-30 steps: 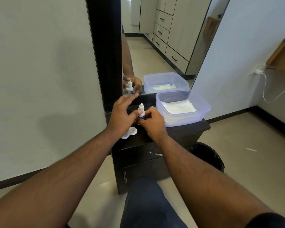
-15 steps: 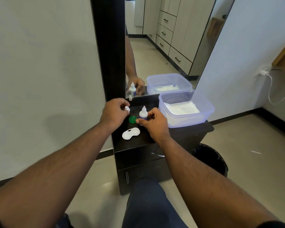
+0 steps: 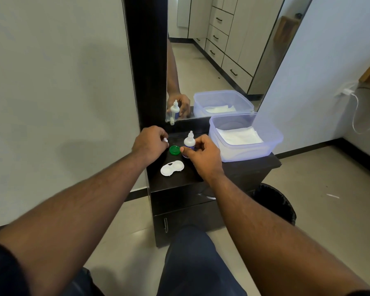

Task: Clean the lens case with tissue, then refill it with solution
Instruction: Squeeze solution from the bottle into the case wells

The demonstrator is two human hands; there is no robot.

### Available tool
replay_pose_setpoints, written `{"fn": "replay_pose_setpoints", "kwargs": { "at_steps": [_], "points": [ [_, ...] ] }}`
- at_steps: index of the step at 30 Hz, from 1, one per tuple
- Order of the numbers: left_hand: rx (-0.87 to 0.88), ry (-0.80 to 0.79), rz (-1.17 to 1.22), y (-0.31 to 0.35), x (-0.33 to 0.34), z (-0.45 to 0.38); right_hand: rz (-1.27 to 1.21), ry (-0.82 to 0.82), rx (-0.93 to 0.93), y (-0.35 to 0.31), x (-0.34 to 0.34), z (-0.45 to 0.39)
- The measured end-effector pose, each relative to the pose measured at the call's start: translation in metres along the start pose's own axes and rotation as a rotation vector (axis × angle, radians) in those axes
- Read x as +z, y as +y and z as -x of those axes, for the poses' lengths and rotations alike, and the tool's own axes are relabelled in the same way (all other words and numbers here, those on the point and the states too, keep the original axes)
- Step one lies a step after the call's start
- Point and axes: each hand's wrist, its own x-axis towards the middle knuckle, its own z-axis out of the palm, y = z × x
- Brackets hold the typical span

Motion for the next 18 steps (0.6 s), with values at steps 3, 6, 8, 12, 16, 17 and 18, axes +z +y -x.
{"fn": "replay_pose_setpoints", "kwargs": {
  "at_steps": [3, 6, 8, 12, 16, 17, 18],
  "points": [
    [-0.029, 0.003, 0.091, 0.0, -0.004, 0.003, -0.013, 0.008, 0.004, 0.0, 0.0, 0.0],
    [-0.068, 0.162, 0.249, 0.001, -0.013, 0.025, -0.047, -0.007, 0.018, 0.0, 0.0, 0.0],
    [-0.062, 0.284, 0.313, 0.002, -0.014, 0.051, -0.116, -0.017, 0.016, 0.0, -0.001, 0.002],
    [0.016, 0.233, 0.308, -0.007, 0.004, 0.1, -0.256, -0.062, -0.029, 0.0, -0.002, 0.006],
    [0.01, 0.134, 0.208, -0.013, 0.021, 0.106, -0.311, -0.134, -0.05, -0.008, -0.005, 0.008],
    [0.003, 0.132, 0.218, -0.014, 0.021, 0.104, -0.334, -0.144, -0.04, -0.011, -0.006, 0.008],
    [0.006, 0.134, 0.227, -0.014, 0.02, 0.103, -0.365, -0.155, -0.024, -0.015, -0.007, 0.008]
  ]
}}
